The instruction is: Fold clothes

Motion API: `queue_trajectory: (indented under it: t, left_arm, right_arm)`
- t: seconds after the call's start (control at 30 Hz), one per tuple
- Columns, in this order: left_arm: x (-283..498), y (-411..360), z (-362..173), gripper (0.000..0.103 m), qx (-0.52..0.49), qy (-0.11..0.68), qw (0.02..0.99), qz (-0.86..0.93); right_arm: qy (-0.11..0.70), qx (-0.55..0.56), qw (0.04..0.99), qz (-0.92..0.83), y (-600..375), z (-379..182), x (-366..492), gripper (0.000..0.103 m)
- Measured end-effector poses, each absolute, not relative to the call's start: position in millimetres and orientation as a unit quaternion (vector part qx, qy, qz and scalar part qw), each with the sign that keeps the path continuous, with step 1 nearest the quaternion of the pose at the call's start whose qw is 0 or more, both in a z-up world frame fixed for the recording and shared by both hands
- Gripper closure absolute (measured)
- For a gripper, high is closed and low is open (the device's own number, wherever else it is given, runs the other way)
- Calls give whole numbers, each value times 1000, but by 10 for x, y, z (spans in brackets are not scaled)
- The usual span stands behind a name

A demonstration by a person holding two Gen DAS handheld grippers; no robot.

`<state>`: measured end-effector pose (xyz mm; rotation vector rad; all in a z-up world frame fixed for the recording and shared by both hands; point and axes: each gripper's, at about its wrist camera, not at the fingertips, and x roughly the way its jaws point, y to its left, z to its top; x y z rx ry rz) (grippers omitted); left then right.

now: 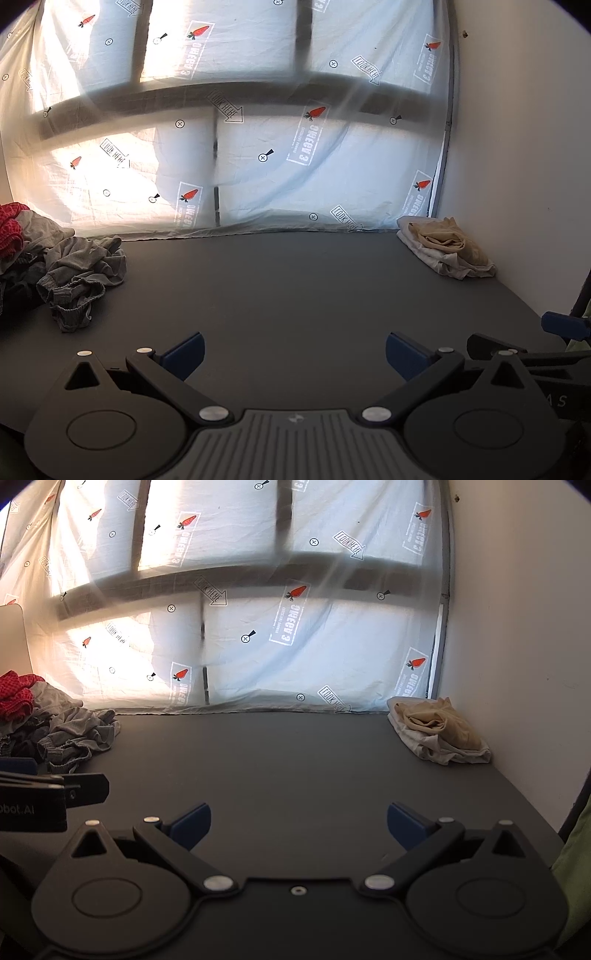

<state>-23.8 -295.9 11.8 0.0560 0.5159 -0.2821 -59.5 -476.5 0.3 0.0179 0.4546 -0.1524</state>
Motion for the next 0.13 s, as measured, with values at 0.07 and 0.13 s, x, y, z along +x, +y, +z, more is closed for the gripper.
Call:
queue_trajectory:
  t: [0.07, 0.13]
  left_arm:
    - [-245, -2964, 115, 0, 28, 255, 957, -139]
    - [-249, -2966, 113, 0, 29, 256, 956, -139]
  right_arm:
    - [225, 9, 971, -75, -4755, 1, -595, 0]
    - [225, 10, 971, -75, -4757, -1, -600, 0]
